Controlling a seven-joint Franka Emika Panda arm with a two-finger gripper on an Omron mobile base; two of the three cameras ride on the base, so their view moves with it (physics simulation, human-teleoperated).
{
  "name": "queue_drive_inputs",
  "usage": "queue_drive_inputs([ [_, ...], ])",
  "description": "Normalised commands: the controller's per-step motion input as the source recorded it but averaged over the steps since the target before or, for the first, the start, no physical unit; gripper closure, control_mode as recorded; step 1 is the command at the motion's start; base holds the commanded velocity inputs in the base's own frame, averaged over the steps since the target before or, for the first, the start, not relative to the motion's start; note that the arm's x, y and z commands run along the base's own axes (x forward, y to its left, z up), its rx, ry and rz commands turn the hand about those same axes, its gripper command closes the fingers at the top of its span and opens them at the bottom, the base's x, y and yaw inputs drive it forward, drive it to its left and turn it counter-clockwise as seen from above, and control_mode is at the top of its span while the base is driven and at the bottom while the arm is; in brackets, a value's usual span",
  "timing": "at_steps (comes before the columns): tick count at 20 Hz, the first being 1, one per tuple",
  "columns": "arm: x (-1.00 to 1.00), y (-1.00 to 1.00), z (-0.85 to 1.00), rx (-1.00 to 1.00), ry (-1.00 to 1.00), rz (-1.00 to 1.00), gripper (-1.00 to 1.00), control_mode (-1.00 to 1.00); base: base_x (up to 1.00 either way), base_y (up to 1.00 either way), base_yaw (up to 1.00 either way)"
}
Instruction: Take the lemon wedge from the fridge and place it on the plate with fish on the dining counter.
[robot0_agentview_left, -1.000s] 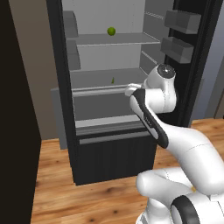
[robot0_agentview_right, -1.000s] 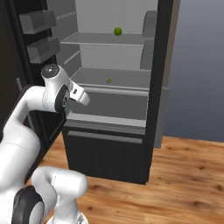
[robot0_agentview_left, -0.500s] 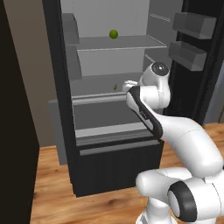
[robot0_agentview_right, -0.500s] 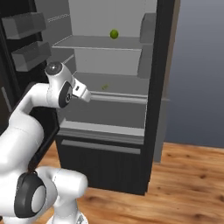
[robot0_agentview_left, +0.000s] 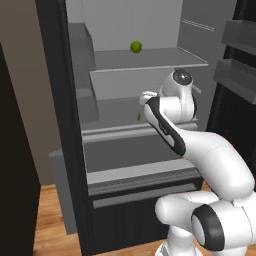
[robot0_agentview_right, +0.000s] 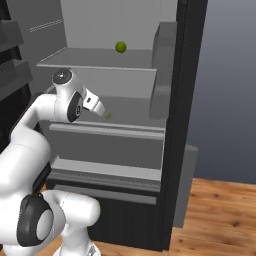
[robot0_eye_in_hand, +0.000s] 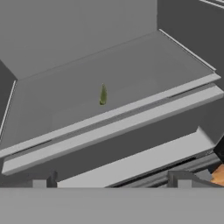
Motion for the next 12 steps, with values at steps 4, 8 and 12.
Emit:
queue_drive_inputs([
  [4,0.00,0.00,0.00,0.00,0.00,0.00,-1.00,1.00,0.18,0.01,0.00],
  [8,0.05,0.00,-0.02,0.00,0.00,0.01,-1.00,-1.00,0.02,0.02,0.02],
  [12,0.40,0.00,-0.06,-0.01,0.00,0.00,-1.00,-1.00,0.00,0.00,0.00],
])
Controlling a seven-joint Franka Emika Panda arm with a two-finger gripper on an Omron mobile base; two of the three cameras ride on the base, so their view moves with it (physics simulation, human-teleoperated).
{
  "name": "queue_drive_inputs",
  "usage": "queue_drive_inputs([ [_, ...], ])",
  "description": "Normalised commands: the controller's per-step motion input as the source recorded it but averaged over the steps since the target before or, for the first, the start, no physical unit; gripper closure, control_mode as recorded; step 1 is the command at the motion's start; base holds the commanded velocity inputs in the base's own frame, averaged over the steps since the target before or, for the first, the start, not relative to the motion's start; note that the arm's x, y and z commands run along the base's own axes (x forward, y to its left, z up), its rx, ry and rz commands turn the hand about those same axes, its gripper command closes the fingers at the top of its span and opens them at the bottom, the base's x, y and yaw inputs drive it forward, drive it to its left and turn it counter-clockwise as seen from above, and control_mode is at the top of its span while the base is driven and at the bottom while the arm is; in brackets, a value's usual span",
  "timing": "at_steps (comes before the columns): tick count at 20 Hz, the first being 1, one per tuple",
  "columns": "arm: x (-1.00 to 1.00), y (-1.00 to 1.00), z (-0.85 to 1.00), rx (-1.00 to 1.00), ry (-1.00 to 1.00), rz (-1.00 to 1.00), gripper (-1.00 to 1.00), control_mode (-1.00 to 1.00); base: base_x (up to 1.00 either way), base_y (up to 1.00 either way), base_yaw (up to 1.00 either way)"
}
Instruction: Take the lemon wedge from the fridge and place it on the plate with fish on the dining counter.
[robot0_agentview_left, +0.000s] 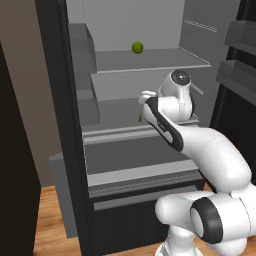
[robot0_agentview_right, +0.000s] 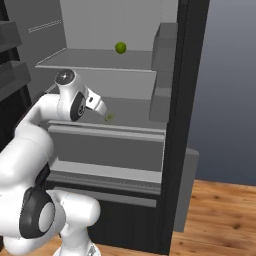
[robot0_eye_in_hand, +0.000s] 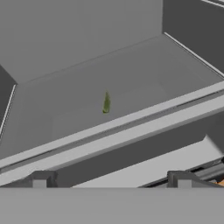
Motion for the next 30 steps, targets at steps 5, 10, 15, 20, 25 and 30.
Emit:
queue_drive_inputs([
  [5,0.61,0.00,-0.15,-0.01,0.01,0.00,-1.00,-1.00,0.00,0.00,0.00],
  [10,0.29,0.04,-0.10,-0.02,0.10,0.00,-1.00,-1.00,0.00,0.00,0.00],
  [15,0.16,0.00,-0.39,-0.01,0.20,0.00,-1.00,-1.00,0.00,0.00,0.00],
  [20,0.13,0.00,-0.30,-0.01,0.10,0.01,-1.00,-1.00,0.00,0.00,0.00],
  [25,0.25,0.00,-0.14,-0.03,0.00,0.01,-1.00,-1.00,0.00,0.00,0.00],
  [30,0.45,0.00,-0.13,-0.03,0.00,0.00,-1.00,-1.00,0.00,0.00,0.00],
])
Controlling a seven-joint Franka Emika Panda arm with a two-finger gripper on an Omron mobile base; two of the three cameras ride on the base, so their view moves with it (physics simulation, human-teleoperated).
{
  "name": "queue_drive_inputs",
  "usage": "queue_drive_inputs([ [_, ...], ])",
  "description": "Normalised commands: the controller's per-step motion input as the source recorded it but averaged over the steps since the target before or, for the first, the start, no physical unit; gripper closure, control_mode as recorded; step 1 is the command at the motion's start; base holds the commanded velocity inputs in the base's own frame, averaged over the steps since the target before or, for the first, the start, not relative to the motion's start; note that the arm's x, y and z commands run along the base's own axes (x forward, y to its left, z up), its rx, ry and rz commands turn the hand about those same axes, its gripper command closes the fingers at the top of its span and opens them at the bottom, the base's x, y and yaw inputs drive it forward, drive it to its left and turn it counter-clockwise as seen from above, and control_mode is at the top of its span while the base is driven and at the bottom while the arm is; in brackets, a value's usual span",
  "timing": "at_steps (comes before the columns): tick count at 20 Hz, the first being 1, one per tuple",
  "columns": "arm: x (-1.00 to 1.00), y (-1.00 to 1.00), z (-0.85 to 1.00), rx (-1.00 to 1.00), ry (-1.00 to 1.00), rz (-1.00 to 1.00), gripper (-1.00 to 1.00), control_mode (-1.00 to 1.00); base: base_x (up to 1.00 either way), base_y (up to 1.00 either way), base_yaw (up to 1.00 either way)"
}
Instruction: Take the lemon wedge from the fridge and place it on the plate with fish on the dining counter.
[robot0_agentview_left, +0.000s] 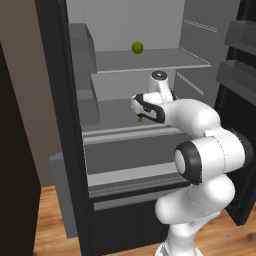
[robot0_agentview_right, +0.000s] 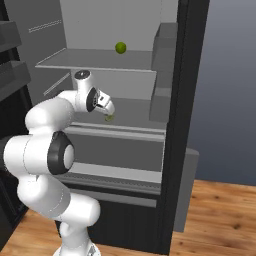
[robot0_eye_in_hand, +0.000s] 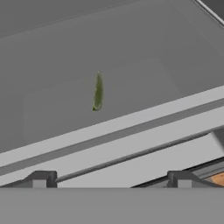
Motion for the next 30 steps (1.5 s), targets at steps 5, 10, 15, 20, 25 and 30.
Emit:
queue_drive_inputs([
  [5,0.33,0.00,-0.16,0.00,0.00,0.00,-1.00,-1.00,0.00,0.00,0.00],
  [10,0.30,0.00,-0.20,0.00,0.00,0.00,-1.00,-1.00,0.00,0.00,0.00],
  [15,0.15,0.00,-0.30,0.00,0.00,0.01,-1.00,-1.00,0.00,0.00,0.00],
  [20,0.09,0.00,-0.19,-0.01,0.00,0.02,-1.00,-1.00,0.00,0.00,0.00],
  [25,0.24,0.00,0.00,0.00,0.00,0.00,-1.00,-1.00,0.00,0.00,0.00],
  [30,0.29,0.00,-0.10,0.00,0.00,0.00,-1.00,-1.00,0.00,0.00,0.00],
])
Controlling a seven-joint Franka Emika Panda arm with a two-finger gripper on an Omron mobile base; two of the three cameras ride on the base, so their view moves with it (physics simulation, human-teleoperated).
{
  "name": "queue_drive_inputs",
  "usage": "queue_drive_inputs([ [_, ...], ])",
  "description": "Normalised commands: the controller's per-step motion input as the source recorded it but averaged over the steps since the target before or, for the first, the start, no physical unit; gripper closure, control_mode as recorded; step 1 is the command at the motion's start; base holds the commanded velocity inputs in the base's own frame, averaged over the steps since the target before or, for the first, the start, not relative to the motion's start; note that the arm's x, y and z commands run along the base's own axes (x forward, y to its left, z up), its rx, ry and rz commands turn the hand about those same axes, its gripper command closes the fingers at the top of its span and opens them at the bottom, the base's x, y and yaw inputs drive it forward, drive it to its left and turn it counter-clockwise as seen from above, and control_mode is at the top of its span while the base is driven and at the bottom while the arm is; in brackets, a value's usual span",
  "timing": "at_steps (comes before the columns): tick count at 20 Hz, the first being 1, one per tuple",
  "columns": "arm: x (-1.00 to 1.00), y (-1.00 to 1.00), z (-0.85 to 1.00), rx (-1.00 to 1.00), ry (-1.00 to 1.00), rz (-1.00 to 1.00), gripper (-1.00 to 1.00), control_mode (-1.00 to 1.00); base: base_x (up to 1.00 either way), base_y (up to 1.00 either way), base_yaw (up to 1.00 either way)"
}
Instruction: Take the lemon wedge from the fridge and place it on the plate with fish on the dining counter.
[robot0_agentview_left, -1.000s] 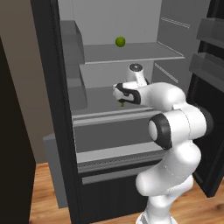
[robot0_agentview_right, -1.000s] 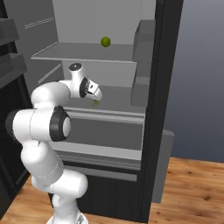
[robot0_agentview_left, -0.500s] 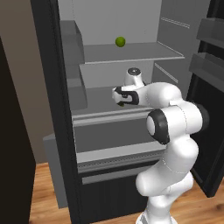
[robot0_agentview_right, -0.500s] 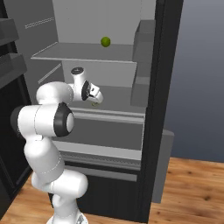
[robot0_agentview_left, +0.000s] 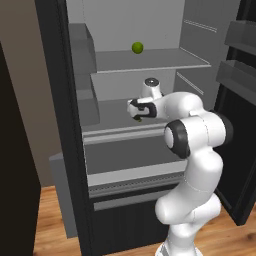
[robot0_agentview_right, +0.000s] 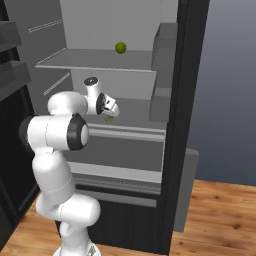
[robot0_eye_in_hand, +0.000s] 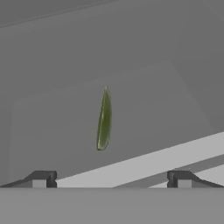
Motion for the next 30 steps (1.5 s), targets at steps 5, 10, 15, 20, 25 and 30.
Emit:
queue_drive_inputs([
  [5,0.36,0.00,-0.24,0.00,0.00,0.00,-1.00,-1.00,0.00,0.00,0.00],
  [10,0.34,0.01,-0.28,0.00,0.00,0.00,-1.00,-1.00,0.00,0.00,0.00],
  [15,0.30,0.00,-0.08,0.00,0.00,0.00,-1.00,-1.00,0.00,0.00,0.00],
  [20,0.29,0.00,0.00,0.00,0.00,0.00,-1.00,-1.00,0.00,0.00,0.00],
  [25,0.28,0.06,-0.08,0.00,0.00,0.00,-1.00,-1.00,0.00,0.00,0.00],
  [30,0.01,0.07,-0.16,0.00,0.00,0.01,-1.00,-1.00,0.00,0.00,0.00],
])
